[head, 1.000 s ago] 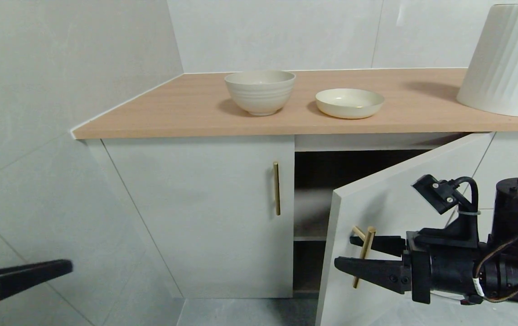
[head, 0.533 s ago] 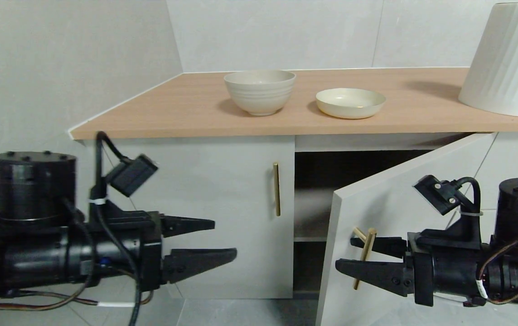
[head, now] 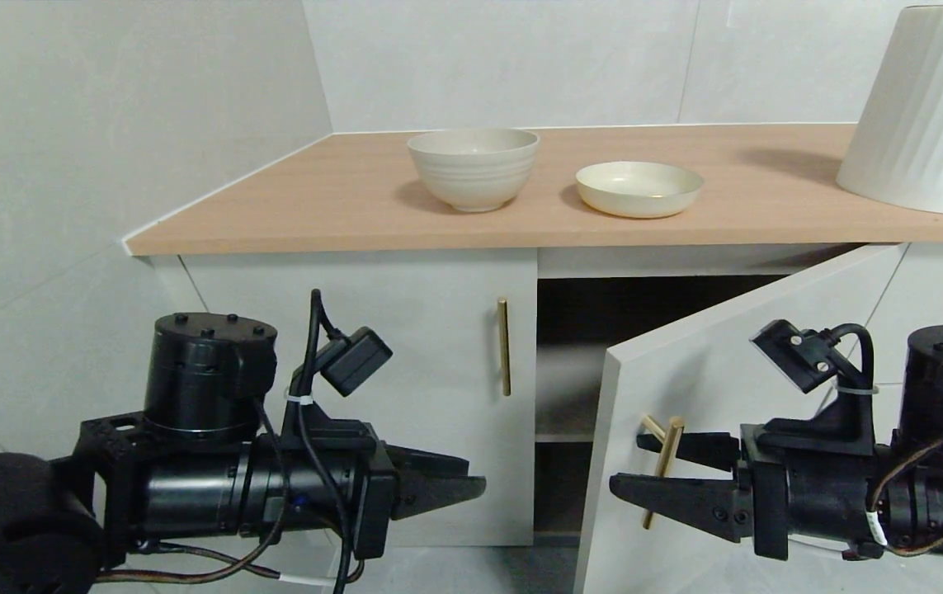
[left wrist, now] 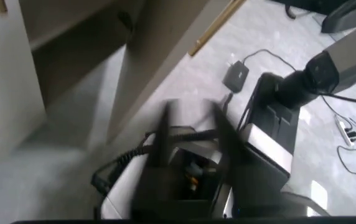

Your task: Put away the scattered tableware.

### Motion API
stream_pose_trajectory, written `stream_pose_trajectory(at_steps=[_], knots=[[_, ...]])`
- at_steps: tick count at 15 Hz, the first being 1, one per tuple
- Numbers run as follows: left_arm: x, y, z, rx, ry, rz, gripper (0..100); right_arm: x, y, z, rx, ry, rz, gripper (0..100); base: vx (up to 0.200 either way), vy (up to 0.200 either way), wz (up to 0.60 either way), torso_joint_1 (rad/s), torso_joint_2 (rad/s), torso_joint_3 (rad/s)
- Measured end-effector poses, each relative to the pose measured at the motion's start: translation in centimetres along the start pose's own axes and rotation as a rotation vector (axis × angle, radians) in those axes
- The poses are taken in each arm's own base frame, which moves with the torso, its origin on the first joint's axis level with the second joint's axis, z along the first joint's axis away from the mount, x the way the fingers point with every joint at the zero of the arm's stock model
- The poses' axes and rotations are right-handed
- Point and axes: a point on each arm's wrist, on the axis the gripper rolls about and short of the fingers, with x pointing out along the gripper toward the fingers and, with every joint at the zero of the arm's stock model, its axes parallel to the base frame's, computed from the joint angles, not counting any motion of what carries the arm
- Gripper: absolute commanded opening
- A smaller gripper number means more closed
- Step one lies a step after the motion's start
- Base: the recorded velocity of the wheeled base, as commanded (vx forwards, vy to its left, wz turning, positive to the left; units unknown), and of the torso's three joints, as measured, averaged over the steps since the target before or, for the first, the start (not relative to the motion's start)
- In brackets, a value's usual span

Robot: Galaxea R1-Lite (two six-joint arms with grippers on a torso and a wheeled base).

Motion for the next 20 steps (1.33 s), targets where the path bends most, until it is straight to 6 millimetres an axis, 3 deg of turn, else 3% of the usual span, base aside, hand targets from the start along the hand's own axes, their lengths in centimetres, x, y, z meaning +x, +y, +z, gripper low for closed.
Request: stream_pose_trajectory(at_steps=[4,6,11,15,20], knots=[[0.2,-0.1,0.9,0.038,-0.066,-0.017,0,0.0,-0.1,-0.1,0.001,0.001,-0.001,100,0.000,0.000,0.00,0.000,0.00,0.000],[0.6,-0.4,1.5,-0.025,-0.089,-0.040,0,-0.1,0.0,-0.1,0.000,0.002,-0.001,100,0.000,0.000,0.00,0.000,0.00,0.000],[4.9,0.7,3.6,-0.021,-0.202,-0.120,0,-0.5,0.1,-0.3,0.001,0.003,-0.002,100,0.000,0.000,0.00,0.000,0.00,0.000],[8.6,2.0,2.0,-0.005,-0.263,-0.054,0,-0.6,0.2,-0.4,0.000,0.003,-0.002,100,0.000,0.000,0.00,0.000,0.00,0.000],[10.9,1.0,0.9,-0.001,-0.227,-0.093,0,-0.8,0.2,-0.6,-0.003,0.005,-0.005,100,0.000,0.000,0.00,0.000,0.00,0.000]])
